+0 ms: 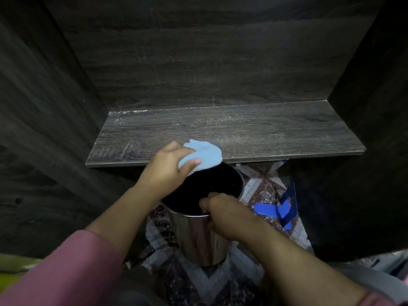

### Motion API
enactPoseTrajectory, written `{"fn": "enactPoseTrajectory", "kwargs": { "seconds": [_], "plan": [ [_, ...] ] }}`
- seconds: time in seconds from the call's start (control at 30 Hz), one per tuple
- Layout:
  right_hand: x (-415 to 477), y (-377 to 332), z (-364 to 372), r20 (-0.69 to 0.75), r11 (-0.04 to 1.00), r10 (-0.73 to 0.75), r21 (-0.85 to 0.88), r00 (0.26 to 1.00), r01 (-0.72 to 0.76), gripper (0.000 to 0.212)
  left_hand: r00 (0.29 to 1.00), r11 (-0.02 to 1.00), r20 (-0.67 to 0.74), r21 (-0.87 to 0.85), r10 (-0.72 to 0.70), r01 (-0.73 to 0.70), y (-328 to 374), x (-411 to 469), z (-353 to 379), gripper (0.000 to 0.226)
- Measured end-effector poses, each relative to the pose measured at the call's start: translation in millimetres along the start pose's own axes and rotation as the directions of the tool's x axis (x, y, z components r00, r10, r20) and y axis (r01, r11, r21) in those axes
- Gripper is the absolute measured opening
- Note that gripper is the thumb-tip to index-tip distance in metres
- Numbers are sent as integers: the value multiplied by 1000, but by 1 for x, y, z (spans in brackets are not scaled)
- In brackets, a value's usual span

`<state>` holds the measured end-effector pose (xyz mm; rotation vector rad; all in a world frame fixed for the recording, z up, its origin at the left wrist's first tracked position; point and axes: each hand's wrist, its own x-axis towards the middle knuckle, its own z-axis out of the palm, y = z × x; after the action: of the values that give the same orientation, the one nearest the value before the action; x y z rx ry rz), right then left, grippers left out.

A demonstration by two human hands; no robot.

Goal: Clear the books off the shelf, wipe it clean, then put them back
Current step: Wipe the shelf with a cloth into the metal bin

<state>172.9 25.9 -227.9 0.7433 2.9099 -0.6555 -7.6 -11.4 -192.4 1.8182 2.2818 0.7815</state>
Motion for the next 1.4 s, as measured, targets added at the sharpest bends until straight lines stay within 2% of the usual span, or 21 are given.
{"fn": "enactPoseTrajectory", "kwargs": {
  "seconds": [0.13, 0.17, 0.27, 0.3, 0.4, 0.57, 0.67, 0.73, 0.83, 0.9, 1.0, 1.07, 1.13, 1.23, 1.3, 1.4],
  "plan": [
    [2, 2, 0, -1, 1000, 13, 6, 1000, -13, 18, 974, 998, -225, -66, 0, -15, -1, 5, -5, 34],
    [3, 2, 0, -3, 1000, 12, 12, 1000, -12, 18, 980, 999, -201, -52, -10, -1, -1, 6, -5, 37],
    [7, -1, 1, -2, 1000, 9, 25, 1000, -9, 19, 998, 998, 33, -4, -56, 56, -9, 6, 2, 38],
    [9, -2, 2, -4, 999, 6, 34, 1000, -6, 19, 997, 997, 40, -30, -65, 66, -11, 6, 2, 37],
    [18, -7, 3, 4, 999, 2, 54, 1000, -2, 18, 977, 990, -176, -91, -120, 105, -17, 13, -7, 35],
    [32, -17, 11, 2, 997, -28, 70, 1000, 28, 28, 826, 948, -476, -57, -301, 313, -55, 23, -35, 37],
    [40, -22, 16, 6, 996, -47, 71, 999, 47, 24, 732, 906, -613, 60, -298, 419, -85, 25, -52, 43],
    [44, -24, 17, 13, 996, -51, 76, 999, 50, 17, 716, 850, -649, 200, -258, 488, -103, 25, -59, 47],
    [48, -26, 20, 33, 995, -49, 88, 998, 46, 17, 744, 716, -618, 398, -253, 574, -120, 19, -54, 48],
    [50, -28, 22, 44, 995, -39, 98, 998, 34, 20, 745, 650, -522, 403, -415, 644, -119, 17, -42, 50],
    [51, -30, 24, 55, 994, -27, 109, 998, 21, 28, 642, 573, -387, 291, -662, 766, -108, 26, -37, 60],
    [50, -30, 25, 62, 993, -30, 116, 998, 23, 28, 586, 547, -342, 212, -735, 810, -104, 35, -39, 62],
    [49, -30, 27, 69, 990, -33, 136, 997, 23, 30, 593, 552, -336, 218, -732, 805, -108, 42, -39, 58],
    [46, -26, 29, 77, 990, -32, 139, 996, 21, 31, 652, 604, -370, 253, -662, 756, -116, 47, -40, 46],
    [44, -23, 29, 83, 988, -34, 151, 996, 21, 31, 723, 678, -345, 262, -599, 687, -114, 49, -42, 41],
    [44, -20, 28, 89, 989, -38, 148, 995, 24, 33, 824, 796, -215, 222, -524, 564, -96, 56, -38, 42]
  ]
}}
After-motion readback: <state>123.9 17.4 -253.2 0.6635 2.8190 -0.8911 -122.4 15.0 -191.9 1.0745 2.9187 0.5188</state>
